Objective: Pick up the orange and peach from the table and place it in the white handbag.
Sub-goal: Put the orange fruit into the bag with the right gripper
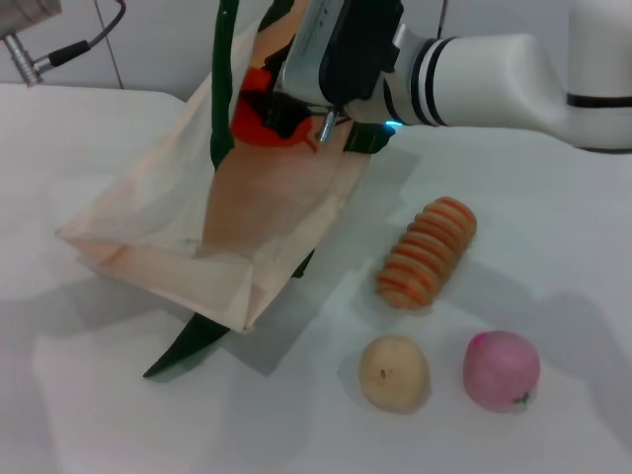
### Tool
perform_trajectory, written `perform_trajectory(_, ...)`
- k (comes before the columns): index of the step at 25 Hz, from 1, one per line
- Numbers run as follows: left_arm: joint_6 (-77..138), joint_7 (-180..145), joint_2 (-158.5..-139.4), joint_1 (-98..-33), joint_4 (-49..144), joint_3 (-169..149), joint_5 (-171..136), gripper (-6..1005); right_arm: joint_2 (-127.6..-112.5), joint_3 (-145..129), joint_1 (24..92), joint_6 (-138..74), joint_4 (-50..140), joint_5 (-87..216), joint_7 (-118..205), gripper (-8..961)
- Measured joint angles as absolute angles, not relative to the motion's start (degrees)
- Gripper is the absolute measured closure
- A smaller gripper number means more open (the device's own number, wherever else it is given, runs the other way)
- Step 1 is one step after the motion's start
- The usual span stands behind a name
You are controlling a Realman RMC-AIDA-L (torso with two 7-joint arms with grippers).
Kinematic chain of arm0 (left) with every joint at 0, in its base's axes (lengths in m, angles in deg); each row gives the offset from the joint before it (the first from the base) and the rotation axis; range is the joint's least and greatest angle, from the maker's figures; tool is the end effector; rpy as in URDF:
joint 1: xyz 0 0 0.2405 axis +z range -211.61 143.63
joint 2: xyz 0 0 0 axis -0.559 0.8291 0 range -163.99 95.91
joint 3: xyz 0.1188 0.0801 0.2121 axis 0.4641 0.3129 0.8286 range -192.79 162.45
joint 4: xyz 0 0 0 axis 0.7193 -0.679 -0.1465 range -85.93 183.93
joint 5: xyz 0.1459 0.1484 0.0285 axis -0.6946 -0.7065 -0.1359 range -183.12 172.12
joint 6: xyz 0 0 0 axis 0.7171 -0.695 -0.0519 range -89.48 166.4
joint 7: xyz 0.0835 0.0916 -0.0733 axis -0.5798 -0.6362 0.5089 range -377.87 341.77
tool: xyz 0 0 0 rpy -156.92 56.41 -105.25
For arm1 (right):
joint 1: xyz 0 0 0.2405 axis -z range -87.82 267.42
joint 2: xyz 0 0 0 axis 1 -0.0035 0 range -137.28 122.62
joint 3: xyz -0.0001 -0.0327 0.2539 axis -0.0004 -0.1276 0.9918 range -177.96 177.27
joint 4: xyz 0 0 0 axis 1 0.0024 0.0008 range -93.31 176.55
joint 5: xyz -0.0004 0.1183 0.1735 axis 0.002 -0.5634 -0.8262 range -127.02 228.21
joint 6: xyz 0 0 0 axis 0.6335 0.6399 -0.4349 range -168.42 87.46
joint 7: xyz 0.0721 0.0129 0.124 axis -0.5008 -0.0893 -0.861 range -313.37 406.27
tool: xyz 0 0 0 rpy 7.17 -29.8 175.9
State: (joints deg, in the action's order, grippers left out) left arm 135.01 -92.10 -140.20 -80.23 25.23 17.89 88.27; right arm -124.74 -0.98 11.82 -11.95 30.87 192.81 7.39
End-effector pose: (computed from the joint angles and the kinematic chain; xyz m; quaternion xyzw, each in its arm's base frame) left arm -0.1637 0.4123 0.1160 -0.8045 -0.2979 -0.5116 0.0484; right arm 0.0555 0.4566 -0.1284 -0.9566 -0.0791 0.0745 0.2705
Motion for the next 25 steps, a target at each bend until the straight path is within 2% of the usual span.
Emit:
perform_trajectory(5, 134.7, -92.4, -140.31, -79.3, 25.3, 17.8, 89.6, 871, -124.75, -0.3, 12.6, -11.6, 29.8, 192.9, 11.5, 883)
perform_trajectory(10, 134.5, -93.0, -140.48, -77.5, 25.3, 17.4, 92.0, 871, -124.72, 3.2, 13.9, -11.3, 28.4, 192.9, 15.0, 748)
perform_trajectory(15, 134.4, -93.6, -140.48, -76.2, 25.3, 16.4, 92.3, 870, -124.49, 3.5, 14.3, -11.0, 28.0, 193.0, 15.3, 492)
perform_trajectory(21, 134.3, -94.3, -140.47, -74.5, 25.3, 14.6, 92.3, 870, -124.32, 3.5, 15.1, -9.3, 27.9, 193.1, 15.3, 280)
perform_trajectory(25, 134.3, -94.4, -140.31, -73.8, 25.3, 14.2, 92.3, 870, -124.21, 3.0, 15.6, -9.0, 27.4, 193.2, 15.2, 196)
